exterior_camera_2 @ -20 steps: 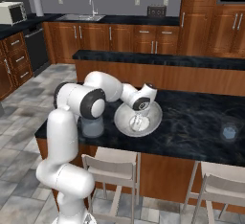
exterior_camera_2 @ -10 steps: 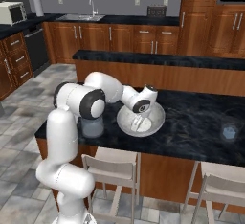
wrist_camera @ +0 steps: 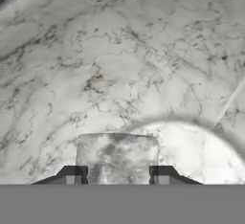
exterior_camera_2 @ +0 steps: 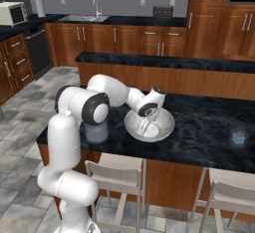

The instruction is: There are four ice cubes in the ice bowl. Place two ice cubes in each glass of water.

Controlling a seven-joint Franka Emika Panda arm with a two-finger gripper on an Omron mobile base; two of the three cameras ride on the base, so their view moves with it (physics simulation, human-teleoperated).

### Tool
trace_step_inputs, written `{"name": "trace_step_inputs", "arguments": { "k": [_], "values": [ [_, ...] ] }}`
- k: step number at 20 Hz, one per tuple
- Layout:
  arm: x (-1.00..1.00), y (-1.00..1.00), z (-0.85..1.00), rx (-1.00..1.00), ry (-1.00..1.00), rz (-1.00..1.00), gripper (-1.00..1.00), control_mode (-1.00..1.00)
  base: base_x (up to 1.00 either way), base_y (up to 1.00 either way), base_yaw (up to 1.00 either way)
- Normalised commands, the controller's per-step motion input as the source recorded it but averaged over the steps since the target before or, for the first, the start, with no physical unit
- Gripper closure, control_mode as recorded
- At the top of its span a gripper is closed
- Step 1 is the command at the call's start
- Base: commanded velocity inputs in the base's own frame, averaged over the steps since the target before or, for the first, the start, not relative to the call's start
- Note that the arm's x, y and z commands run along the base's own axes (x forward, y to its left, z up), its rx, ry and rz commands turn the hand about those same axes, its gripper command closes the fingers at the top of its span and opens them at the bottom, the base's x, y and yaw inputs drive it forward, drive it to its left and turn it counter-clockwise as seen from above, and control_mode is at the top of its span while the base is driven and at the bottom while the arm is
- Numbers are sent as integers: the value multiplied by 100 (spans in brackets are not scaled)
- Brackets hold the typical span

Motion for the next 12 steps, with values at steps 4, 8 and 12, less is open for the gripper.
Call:
{"name": "trace_step_inputs", "arguments": {
  "k": [4,8,12],
  "values": [
    [-18,-3,90,0,-14,0,100,-100,0,0,0],
    [-30,13,100,0,-19,8,100,-100,0,0,0],
    [-13,67,88,-7,-5,40,100,-100,0,0,0]
  ]
}}
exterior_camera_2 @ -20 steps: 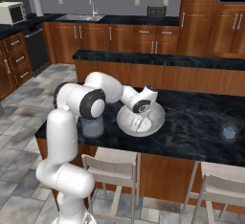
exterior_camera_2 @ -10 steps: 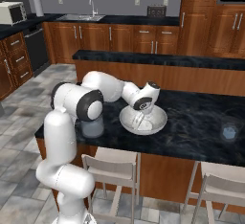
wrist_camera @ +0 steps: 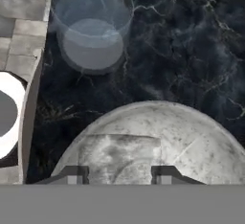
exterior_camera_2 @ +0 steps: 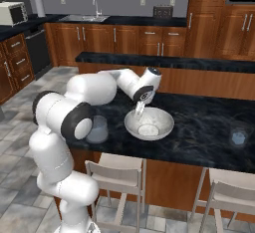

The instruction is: There are four ice cubes in the ice bowl. Place two ice cubes in each glass of water.

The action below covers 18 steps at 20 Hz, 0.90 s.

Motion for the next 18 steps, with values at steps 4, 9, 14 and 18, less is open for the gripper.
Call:
{"name": "trace_step_inputs", "arguments": {
  "k": [4,9,14,18],
  "values": [
    [-7,78,72,-17,0,64,100,-100,0,0,0],
    [-22,82,47,-19,-6,60,100,-100,0,0,0],
    [-62,98,2,-20,-13,43,100,-100,0,0,0],
    [-76,36,-7,-13,-17,29,100,-100,0,0,0]
  ]
}}
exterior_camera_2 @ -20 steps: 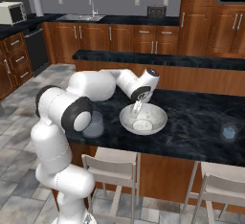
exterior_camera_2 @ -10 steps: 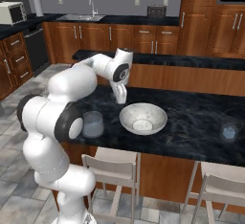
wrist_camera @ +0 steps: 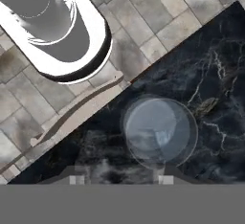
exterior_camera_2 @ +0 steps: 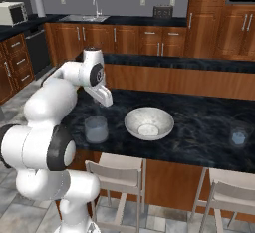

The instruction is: There are four ice cubes in the ice bowl. Place two ice cubes in each glass of water.

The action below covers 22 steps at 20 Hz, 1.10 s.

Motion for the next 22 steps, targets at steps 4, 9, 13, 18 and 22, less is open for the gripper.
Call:
{"name": "trace_step_inputs", "arguments": {
  "k": [4,9,13,18,22],
  "values": [
    [-68,0,-31,-1,-28,23,100,-100,0,0,0],
    [8,9,-48,0,-16,14,100,-100,0,0,0],
    [39,33,-11,0,-1,11,100,-100,0,0,0],
    [25,30,0,0,2,12,100,-100,0,0,0],
    [13,0,-1,0,12,12,100,-100,0,0,0]
  ]
}}
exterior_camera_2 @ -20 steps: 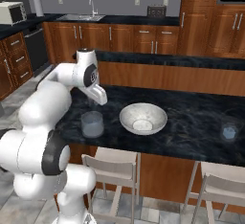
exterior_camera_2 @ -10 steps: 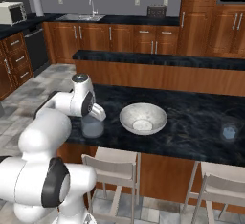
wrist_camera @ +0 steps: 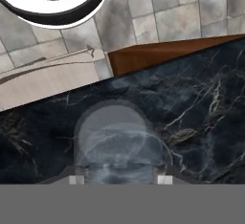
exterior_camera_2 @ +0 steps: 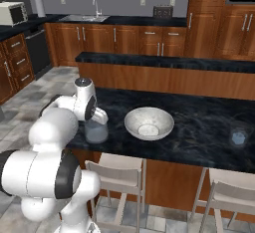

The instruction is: There are four ice cubes in the ice bowl. Place two ice cubes in each glass of water.

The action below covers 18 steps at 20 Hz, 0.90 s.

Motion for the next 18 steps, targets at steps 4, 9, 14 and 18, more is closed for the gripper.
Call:
{"name": "trace_step_inputs", "arguments": {
  "k": [4,9,14,18],
  "values": [
    [7,0,-18,0,7,9,100,-100,0,0,0],
    [26,0,-13,0,1,6,100,-100,0,0,0],
    [19,0,-17,-2,3,6,100,-100,0,0,0],
    [8,0,-25,-3,3,5,100,-100,0,0,0]
  ]
}}
